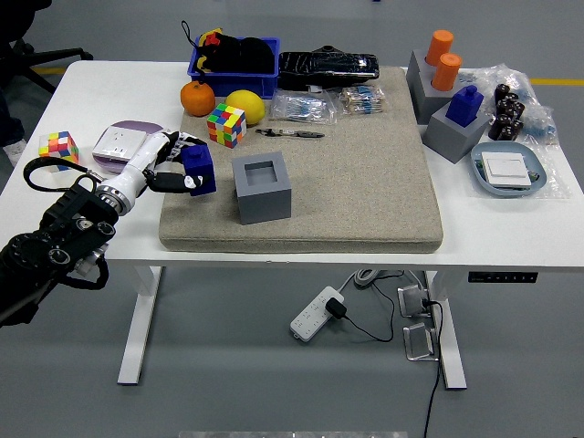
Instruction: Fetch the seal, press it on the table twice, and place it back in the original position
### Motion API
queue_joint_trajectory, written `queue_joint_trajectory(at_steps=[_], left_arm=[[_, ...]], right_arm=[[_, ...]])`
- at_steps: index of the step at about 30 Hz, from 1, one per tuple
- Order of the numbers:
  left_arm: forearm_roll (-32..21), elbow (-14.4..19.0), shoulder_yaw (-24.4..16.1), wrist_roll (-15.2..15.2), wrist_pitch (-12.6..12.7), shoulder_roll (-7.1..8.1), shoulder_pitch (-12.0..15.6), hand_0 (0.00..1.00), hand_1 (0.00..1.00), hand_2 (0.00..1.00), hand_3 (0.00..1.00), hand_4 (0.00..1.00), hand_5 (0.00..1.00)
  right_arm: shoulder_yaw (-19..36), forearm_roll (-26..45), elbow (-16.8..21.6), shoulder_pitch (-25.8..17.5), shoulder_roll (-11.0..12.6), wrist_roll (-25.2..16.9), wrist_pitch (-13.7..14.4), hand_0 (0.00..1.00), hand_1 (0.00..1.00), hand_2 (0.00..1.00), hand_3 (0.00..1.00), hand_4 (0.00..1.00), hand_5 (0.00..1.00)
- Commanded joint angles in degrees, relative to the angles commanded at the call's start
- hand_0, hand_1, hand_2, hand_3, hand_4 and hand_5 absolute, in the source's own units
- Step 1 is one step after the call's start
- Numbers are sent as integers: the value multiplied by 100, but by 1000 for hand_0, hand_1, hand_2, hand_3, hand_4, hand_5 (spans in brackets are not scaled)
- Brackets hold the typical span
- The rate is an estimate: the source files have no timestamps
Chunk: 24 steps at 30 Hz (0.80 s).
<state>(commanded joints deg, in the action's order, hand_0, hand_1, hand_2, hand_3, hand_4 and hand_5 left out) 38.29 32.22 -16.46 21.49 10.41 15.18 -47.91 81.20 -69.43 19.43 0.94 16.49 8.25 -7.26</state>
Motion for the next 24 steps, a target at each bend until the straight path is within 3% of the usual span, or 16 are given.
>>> queue_joint_trajectory(at_steps=[24], left_arm=[[-416,-236,307,53,4,-187,99,651,561,543,599,715,2]], right_arm=[[-73,11,0,5,8,5,-4,833,730,696,709,744,515]])
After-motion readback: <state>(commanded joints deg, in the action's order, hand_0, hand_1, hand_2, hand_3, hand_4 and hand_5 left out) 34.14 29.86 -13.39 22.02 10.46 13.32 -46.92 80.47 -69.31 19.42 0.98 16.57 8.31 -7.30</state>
